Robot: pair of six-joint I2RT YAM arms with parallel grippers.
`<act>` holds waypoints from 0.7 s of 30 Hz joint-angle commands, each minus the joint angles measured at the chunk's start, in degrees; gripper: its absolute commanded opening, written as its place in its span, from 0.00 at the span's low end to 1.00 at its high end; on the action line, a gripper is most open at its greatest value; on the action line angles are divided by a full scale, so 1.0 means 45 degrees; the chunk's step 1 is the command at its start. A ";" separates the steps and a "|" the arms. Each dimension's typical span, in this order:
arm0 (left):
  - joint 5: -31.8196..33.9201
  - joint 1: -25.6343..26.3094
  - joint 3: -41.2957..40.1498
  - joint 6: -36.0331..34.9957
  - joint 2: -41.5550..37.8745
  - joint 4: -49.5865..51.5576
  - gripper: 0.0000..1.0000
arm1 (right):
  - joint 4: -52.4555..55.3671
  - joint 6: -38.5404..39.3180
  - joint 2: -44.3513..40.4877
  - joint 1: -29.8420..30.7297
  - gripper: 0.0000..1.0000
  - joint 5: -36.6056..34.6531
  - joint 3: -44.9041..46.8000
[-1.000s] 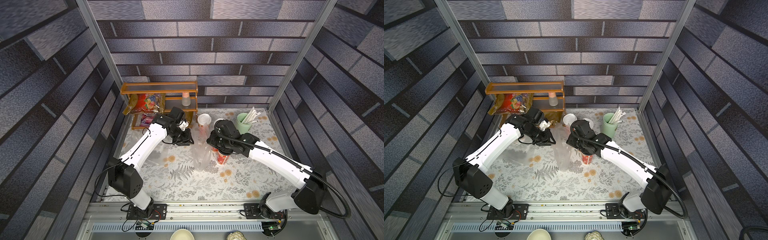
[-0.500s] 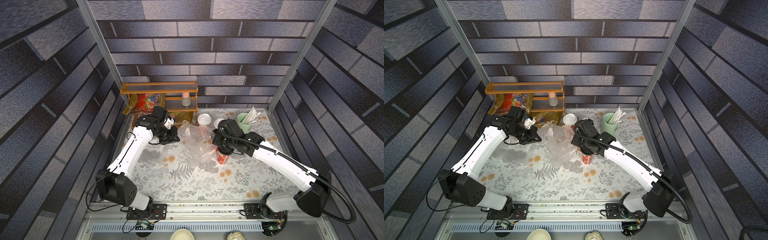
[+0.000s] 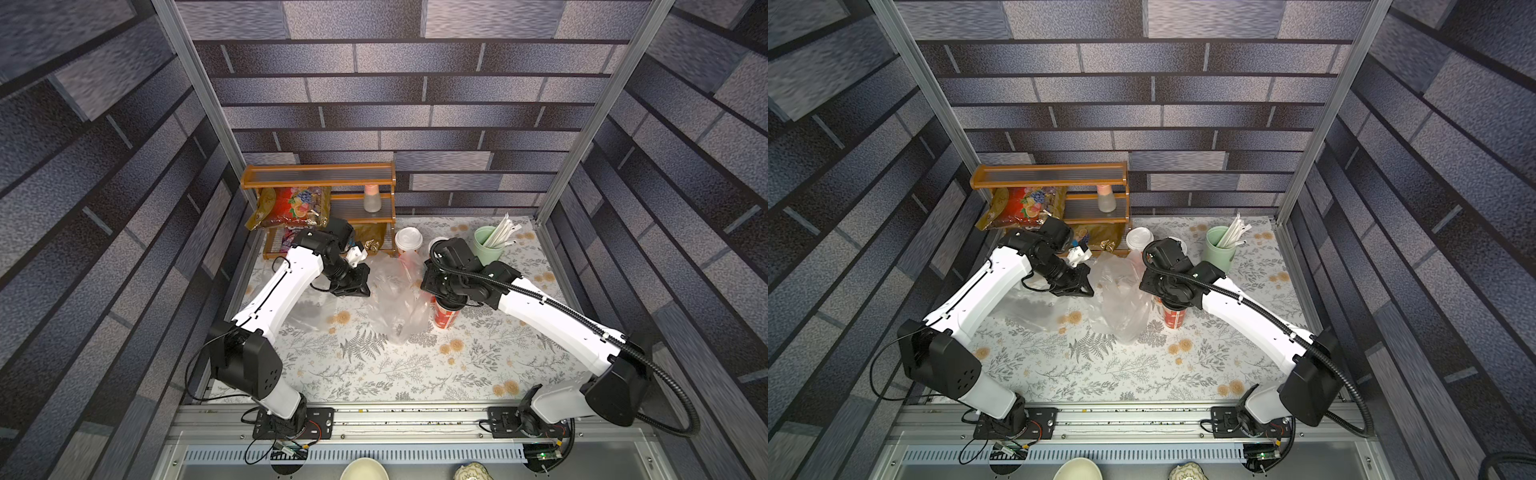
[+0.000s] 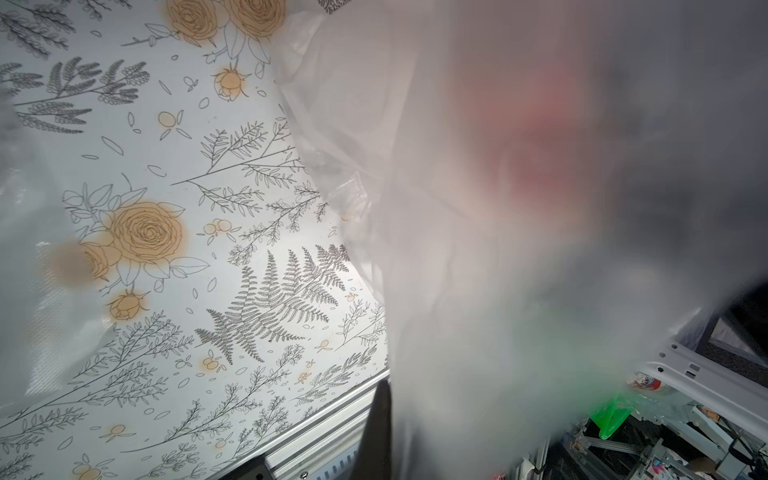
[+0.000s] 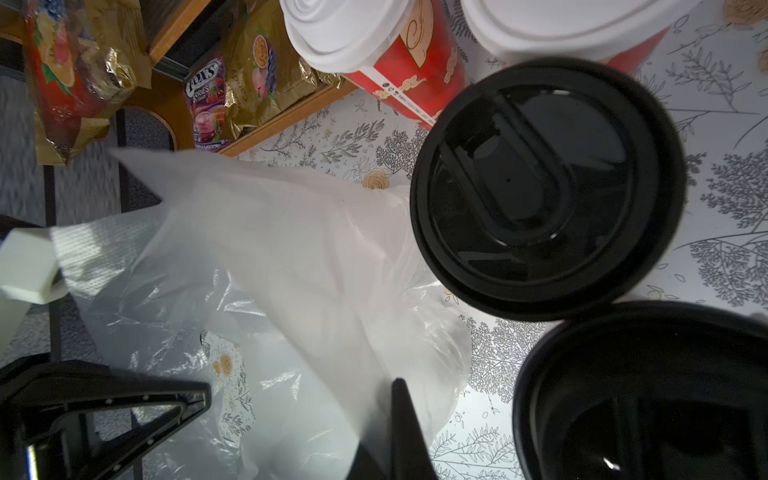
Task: Pack milk tea into plastic carrier bags
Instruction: Adjust the plastic carrier bag at the center of the board.
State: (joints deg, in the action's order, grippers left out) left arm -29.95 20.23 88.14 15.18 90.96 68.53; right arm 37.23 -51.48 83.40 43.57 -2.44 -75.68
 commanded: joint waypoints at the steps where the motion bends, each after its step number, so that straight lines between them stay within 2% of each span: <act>1: 0.0210 -0.0070 0.0613 -0.0130 0.0086 0.0051 0.01 | 0.0341 0.0392 0.0328 -0.0093 0.00 0.0346 -0.0633; 7: 0.0172 -0.0061 0.1004 -0.0306 0.0393 0.0296 0.01 | 0.1455 0.1577 0.0276 -0.0113 0.36 0.0100 -0.1678; 9: 0.0158 -0.0081 0.1086 -0.0326 0.0393 0.0317 0.01 | 0.2146 0.2089 0.0257 -0.0146 0.45 -0.0099 -0.2227; 16: 0.0016 -0.0157 0.1156 -0.0326 0.0461 0.0229 0.01 | 0.5045 0.3877 0.0117 -0.0199 0.61 -0.1810 -0.3824; 21: -0.0398 -0.0125 0.1036 -0.0175 0.0450 -0.0084 0.01 | 0.6273 0.4177 -0.0447 -0.0196 0.79 -0.3181 -0.3563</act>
State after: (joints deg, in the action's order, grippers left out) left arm -30.04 19.84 91.57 15.16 92.82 68.36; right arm 58.02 -34.98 83.70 42.98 -11.35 -92.16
